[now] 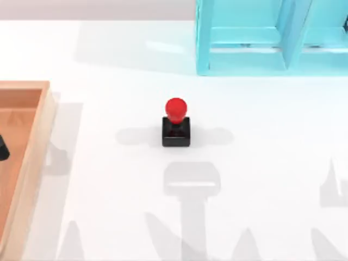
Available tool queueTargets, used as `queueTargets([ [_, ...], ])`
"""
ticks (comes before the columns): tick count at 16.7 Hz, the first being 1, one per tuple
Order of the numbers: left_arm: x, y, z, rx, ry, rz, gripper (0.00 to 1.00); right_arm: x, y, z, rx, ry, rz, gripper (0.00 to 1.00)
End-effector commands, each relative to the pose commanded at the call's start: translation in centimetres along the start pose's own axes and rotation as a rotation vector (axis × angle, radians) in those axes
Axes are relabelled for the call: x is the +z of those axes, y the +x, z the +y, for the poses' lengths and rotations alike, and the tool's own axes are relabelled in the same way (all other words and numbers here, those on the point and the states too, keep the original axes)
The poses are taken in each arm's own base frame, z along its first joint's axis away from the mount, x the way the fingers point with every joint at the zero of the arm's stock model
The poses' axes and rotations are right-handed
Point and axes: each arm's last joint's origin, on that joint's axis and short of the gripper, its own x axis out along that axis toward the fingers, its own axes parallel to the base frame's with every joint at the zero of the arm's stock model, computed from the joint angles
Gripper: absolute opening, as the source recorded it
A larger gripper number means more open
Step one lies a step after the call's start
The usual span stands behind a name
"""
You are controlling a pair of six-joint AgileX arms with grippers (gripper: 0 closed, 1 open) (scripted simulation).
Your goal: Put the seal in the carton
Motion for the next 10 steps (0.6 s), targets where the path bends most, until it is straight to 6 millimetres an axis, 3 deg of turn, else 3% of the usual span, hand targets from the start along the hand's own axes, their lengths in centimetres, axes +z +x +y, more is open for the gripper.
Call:
queueTargets([
  [6,8.5,6.6,-3.9,0.097,-0.101,0.391,1.0,0.0,0.0,0.0,0.0,0.0,0.0,1.0],
  [10,11.6,13.0,-8.0,0.163,-0.115,0.617,1.0,0.0,0.0,0.0,0.0,0.0,0.0,1.0],
])
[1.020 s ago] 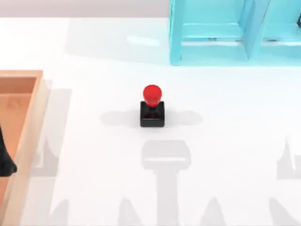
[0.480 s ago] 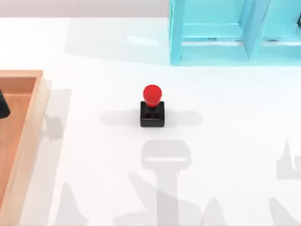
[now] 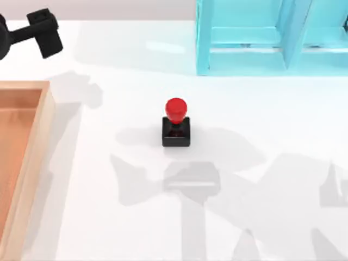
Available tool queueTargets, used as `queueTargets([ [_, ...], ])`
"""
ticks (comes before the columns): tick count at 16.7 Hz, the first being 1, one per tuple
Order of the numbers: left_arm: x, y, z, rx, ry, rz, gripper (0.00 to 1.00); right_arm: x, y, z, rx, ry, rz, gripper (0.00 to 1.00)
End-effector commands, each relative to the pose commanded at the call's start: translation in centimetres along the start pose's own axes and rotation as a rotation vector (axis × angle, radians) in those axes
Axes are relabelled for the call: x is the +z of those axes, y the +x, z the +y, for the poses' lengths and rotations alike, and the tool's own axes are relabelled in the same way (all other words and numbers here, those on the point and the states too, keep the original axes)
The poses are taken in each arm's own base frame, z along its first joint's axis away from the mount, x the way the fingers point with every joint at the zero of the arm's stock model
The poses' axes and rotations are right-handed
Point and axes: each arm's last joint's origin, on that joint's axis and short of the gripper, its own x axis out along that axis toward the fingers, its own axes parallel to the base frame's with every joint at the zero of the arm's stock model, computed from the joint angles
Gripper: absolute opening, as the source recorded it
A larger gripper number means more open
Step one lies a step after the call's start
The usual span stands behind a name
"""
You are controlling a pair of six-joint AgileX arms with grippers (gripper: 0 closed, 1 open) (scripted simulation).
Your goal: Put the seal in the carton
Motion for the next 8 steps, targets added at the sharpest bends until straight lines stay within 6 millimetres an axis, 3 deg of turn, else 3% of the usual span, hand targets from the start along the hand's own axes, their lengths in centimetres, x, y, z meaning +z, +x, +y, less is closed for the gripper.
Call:
queueTargets([
  [4,2.1,3.7,-6.9,0.042,0.067,0.183,1.0,0.0,0.0,0.0,0.0,0.0,0.0,1.0],
  [8,1.3,5.9,-13.7,0.047,0.167,0.291,1.0,0.0,0.0,0.0,0.0,0.0,0.0,1.0],
])
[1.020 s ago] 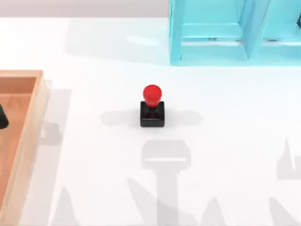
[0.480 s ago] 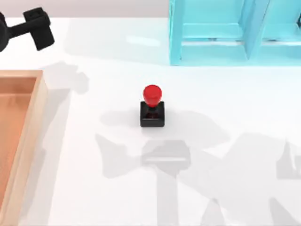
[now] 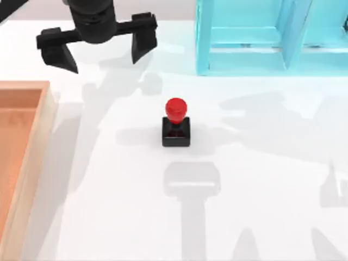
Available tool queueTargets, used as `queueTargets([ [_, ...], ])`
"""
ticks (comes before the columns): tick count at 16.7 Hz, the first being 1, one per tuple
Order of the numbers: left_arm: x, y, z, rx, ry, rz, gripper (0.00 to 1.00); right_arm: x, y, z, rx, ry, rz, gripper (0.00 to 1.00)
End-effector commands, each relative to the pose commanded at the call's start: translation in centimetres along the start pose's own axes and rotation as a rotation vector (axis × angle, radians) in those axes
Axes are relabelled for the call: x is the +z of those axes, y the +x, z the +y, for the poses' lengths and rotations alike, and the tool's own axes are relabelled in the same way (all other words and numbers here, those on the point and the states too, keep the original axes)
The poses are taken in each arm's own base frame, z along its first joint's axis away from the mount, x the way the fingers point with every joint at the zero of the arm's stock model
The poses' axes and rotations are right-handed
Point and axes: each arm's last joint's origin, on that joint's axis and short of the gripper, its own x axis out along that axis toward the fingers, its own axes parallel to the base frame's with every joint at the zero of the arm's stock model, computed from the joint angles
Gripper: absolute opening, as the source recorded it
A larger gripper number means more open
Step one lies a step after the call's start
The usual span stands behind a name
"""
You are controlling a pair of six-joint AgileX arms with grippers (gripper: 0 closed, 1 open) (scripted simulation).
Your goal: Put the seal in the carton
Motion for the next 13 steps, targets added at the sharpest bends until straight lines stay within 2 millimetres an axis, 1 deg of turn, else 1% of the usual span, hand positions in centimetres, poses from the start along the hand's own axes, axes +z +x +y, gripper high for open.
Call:
queueTargets([
  [2,-0.4,0.4,-3.0,-0.01,0.051,0.03,1.0,0.0,0.0,0.0,0.0,0.0,0.0,1.0],
  [4,-1.3,0.6,-5.7,-0.023,0.108,0.06,1.0,0.0,0.0,0.0,0.0,0.0,0.0,1.0],
  [7,-2.8,1.1,-8.8,-0.026,0.179,0.099,1.0,0.0,0.0,0.0,0.0,0.0,0.0,1.0],
  [9,-3.6,1.5,-10.0,-0.021,0.209,0.118,1.0,0.0,0.0,0.0,0.0,0.0,0.0,1.0],
  [10,-3.8,1.6,-10.3,-0.019,0.215,0.122,1.0,0.0,0.0,0.0,0.0,0.0,0.0,1.0],
  [13,-3.9,1.6,-10.4,-0.018,0.217,0.123,1.0,0.0,0.0,0.0,0.0,0.0,0.0,1.0],
])
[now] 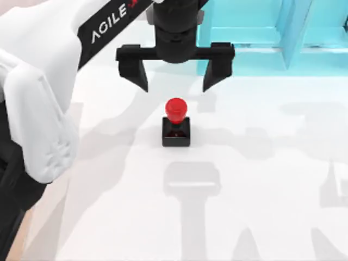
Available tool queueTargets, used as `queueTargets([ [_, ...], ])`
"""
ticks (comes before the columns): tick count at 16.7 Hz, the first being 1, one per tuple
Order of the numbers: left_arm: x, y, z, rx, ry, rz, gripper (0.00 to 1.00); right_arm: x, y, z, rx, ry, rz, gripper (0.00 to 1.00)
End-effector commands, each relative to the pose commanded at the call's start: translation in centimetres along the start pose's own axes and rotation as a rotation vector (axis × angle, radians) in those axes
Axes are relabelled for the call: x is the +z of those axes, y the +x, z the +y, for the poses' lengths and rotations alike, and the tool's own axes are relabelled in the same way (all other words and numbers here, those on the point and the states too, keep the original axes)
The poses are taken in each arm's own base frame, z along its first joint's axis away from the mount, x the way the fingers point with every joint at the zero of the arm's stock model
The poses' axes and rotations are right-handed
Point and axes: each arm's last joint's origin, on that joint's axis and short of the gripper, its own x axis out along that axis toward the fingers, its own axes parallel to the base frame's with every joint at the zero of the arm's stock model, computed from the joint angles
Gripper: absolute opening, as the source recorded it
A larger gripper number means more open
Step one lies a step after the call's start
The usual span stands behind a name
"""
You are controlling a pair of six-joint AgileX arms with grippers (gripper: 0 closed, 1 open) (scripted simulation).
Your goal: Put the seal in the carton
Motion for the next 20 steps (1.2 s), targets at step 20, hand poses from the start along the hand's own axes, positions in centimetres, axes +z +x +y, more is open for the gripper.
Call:
queueTargets([
  [20,0.0,10.0,0.0,0.0,0.0,0.0,0.85,0.0,0.0,0.0,0.0,0.0,0.0,1.0],
])
